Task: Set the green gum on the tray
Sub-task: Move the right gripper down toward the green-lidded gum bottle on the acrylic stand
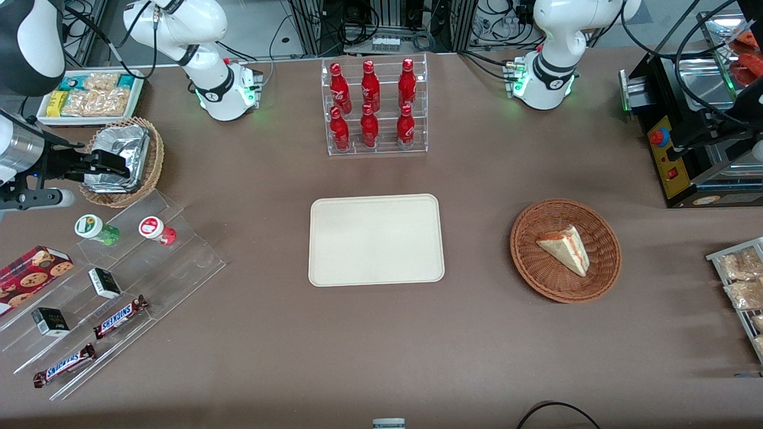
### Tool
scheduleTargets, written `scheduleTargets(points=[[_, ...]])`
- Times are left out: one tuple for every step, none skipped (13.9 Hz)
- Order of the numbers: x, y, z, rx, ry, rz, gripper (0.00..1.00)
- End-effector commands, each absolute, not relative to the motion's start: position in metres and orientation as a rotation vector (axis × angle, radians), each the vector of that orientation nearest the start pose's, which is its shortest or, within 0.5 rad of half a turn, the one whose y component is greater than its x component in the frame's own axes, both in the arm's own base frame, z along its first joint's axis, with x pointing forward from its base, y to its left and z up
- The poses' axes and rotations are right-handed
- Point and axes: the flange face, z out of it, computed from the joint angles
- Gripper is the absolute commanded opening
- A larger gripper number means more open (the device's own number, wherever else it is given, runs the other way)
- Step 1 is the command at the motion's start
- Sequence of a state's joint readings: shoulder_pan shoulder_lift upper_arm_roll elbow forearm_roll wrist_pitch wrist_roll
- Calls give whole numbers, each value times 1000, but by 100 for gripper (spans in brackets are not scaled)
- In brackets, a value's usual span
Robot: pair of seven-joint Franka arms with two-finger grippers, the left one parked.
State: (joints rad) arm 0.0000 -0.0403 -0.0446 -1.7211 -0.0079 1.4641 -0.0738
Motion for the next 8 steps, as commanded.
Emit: scheduleTargets(points=[[524, -25, 573, -3139, -24, 352, 100], [525, -25, 572, -3141, -24, 350, 100], [526, -26, 569, -3146, -22, 356, 100], [526, -26, 567, -3152, -24, 362, 100], [526, -29, 565, -3150, -20, 369, 100], [527, -29, 563, -3150, -35, 358, 100], [530, -33, 558, -3151, -36, 334, 100], [530, -34, 554, -3148, -75, 329, 100]])
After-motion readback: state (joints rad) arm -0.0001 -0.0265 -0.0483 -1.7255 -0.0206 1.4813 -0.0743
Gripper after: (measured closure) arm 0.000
